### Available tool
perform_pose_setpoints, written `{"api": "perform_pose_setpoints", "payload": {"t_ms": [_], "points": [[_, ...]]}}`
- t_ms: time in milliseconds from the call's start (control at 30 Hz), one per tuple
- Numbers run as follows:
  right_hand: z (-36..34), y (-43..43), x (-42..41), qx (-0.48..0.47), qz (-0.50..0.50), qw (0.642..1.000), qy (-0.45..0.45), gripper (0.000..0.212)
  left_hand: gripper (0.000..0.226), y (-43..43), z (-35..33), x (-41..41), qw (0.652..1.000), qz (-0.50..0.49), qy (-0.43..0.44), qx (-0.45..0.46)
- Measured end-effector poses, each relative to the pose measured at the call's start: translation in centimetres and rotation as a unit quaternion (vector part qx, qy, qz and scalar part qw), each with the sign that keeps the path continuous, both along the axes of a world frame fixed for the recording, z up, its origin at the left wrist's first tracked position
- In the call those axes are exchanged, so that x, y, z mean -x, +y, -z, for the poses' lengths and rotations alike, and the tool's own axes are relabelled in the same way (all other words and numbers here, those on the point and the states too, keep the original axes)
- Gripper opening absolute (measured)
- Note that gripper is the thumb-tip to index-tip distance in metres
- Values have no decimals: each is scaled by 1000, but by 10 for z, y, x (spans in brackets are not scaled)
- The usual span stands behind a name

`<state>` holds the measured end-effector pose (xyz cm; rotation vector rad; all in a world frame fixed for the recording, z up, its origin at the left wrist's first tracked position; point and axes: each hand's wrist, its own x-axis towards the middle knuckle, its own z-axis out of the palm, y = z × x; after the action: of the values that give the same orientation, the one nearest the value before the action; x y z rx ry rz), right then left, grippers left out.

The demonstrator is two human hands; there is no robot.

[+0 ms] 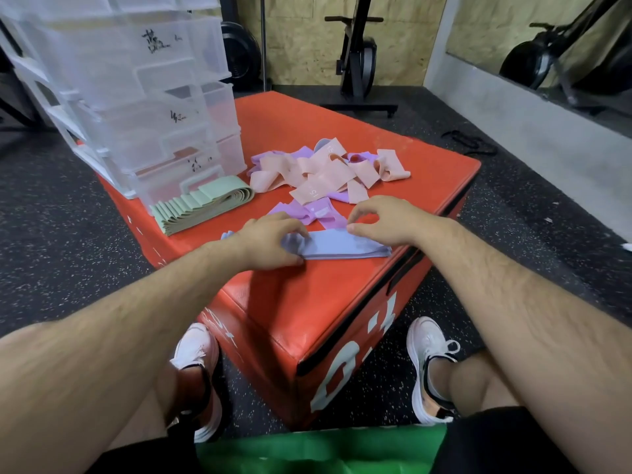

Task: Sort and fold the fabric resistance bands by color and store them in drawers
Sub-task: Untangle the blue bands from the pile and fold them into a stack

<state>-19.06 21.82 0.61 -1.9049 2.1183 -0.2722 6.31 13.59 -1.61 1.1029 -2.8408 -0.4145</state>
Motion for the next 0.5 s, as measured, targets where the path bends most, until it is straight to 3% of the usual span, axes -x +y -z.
{"api": "perform_pose_setpoints", "payload": {"t_ms": [200,267,400,500], "points": [[3,-30,-6,-38,5,999,-3,27,49,0,-3,19,999,17,-21,-19],[-6,-42,-7,20,3,1000,-13,26,47,-3,-5,21,999,15,-28,-26],[-39,-69,-17,181,-16,974,-134,41,46,-8,-4,19,999,16,-16,-43],[-50,-79,-19,192,-26,971,-142,40,47,-8,-2,16,998,21,-13,-50]]}}
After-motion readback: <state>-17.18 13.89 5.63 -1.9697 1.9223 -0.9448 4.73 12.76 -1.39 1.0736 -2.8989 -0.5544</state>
